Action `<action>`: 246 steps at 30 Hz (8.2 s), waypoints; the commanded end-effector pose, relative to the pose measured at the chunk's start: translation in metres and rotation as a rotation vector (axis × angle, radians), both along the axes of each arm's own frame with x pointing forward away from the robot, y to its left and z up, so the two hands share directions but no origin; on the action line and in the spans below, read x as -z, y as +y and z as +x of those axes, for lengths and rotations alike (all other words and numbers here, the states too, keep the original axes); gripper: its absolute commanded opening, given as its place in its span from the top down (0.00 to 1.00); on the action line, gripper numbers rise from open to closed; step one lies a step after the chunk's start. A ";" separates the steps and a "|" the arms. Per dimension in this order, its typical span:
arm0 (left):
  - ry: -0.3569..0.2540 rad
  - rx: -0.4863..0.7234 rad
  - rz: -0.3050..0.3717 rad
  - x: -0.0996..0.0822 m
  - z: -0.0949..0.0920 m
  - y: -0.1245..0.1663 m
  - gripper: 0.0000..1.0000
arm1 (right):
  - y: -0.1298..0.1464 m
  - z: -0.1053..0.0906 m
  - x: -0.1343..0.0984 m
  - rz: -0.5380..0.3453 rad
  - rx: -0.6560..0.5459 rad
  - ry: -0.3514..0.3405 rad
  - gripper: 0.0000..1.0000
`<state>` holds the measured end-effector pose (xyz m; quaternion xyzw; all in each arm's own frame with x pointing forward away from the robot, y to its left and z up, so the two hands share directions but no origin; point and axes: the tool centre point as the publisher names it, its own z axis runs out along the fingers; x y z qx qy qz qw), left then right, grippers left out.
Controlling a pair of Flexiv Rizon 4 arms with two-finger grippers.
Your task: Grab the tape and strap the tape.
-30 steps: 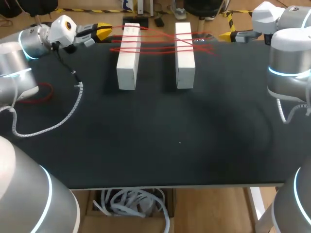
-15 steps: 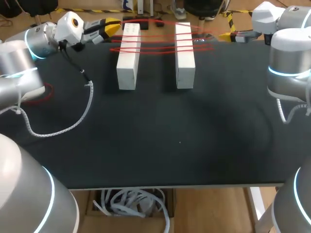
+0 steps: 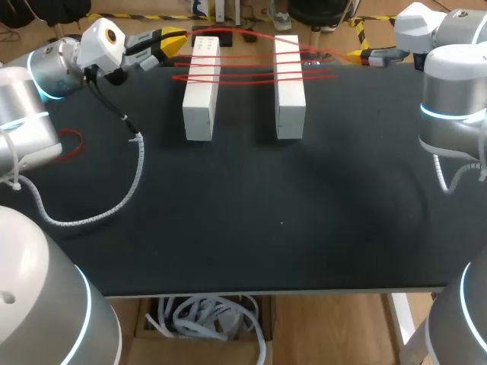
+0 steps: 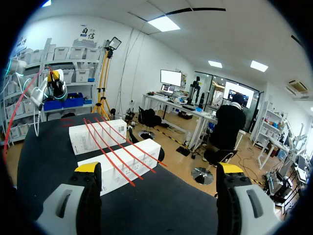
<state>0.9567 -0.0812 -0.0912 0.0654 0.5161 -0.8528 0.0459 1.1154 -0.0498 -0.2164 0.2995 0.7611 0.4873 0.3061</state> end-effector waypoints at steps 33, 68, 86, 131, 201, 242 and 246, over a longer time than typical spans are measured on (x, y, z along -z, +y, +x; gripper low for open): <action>-0.030 0.035 0.003 -0.012 0.000 -0.006 1.00 | 0.000 0.000 0.000 0.001 0.000 0.000 0.00; -0.030 0.035 0.003 -0.012 0.000 -0.006 1.00 | 0.082 -0.159 -0.001 0.604 0.333 -0.004 0.00; -0.030 0.035 0.003 -0.012 0.000 -0.006 1.00 | 0.115 -0.201 0.016 0.958 0.443 0.053 0.00; -0.030 0.035 0.003 -0.012 0.000 -0.006 1.00 | 0.139 -0.243 0.016 1.267 0.483 0.145 0.00; -0.030 0.035 0.003 -0.012 0.000 -0.006 1.00 | 0.139 -0.202 -0.098 1.952 0.780 0.331 0.00; -0.030 0.035 0.003 -0.012 0.000 -0.006 1.00 | 0.085 -0.156 -0.117 1.954 0.704 0.294 0.00; -0.030 0.035 0.003 -0.012 0.000 -0.006 1.00 | 0.084 -0.155 -0.117 1.963 0.715 0.278 0.00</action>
